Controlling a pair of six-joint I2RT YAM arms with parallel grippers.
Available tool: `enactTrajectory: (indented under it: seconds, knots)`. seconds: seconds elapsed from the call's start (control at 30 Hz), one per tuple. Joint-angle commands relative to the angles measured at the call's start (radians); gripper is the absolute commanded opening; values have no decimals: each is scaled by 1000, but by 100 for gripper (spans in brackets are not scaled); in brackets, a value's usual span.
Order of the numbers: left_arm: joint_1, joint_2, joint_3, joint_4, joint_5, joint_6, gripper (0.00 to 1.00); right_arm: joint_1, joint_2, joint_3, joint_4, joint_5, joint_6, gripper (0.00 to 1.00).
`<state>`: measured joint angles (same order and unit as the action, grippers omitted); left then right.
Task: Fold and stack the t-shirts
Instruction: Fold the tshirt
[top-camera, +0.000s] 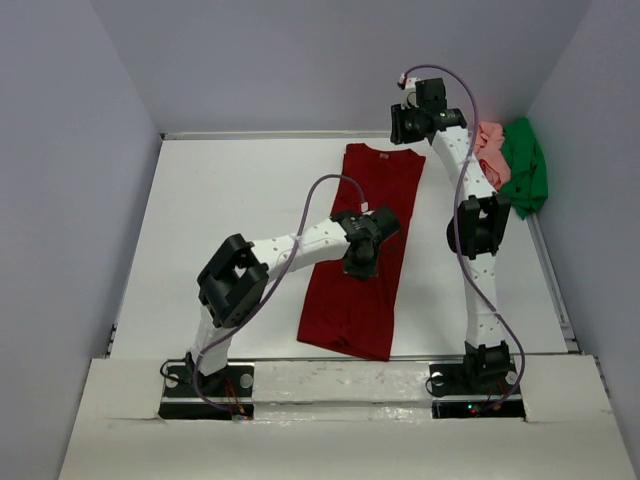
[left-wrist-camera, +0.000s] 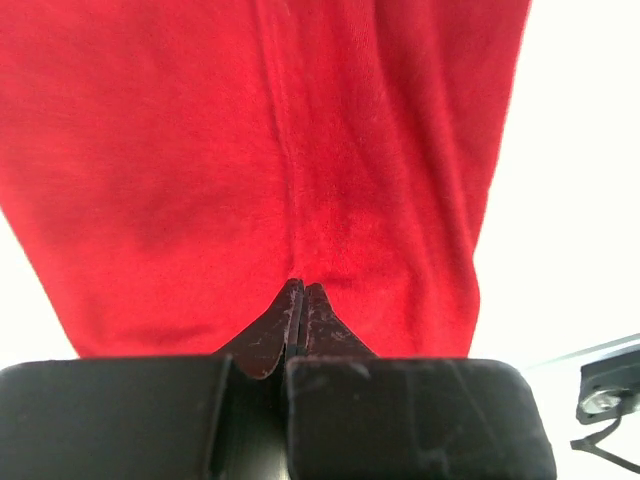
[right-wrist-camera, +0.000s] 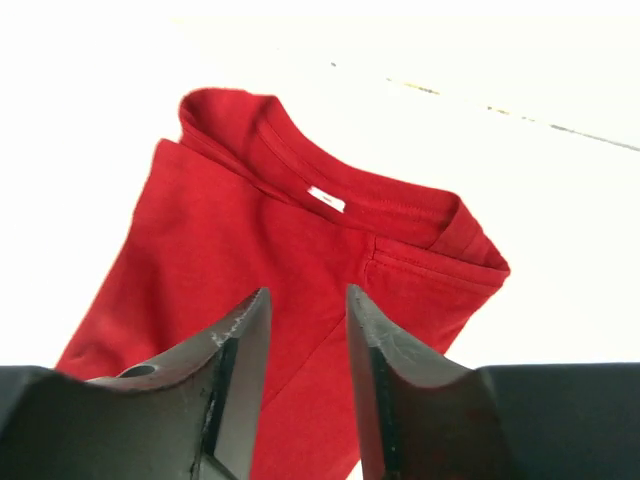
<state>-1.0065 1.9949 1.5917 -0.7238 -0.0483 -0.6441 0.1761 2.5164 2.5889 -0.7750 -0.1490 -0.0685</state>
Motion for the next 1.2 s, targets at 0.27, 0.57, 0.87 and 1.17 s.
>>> enactTrajectory:
  seconds: [0.27,0.57,0.87,1.17]
  knots:
    - [11,-182,59,-103,-315,15,0,28,-471,-582,51,-6,320,43]
    - [259,-206,125,105,-95,260,0,161,-732,-953,20,215,317,0]
    - [378,217,560,118,200,512,0,171,-754,-1073,63,201,354,0]
    - [375,55,162,371,286,360,0,171,-418,-726,22,212,263,0]
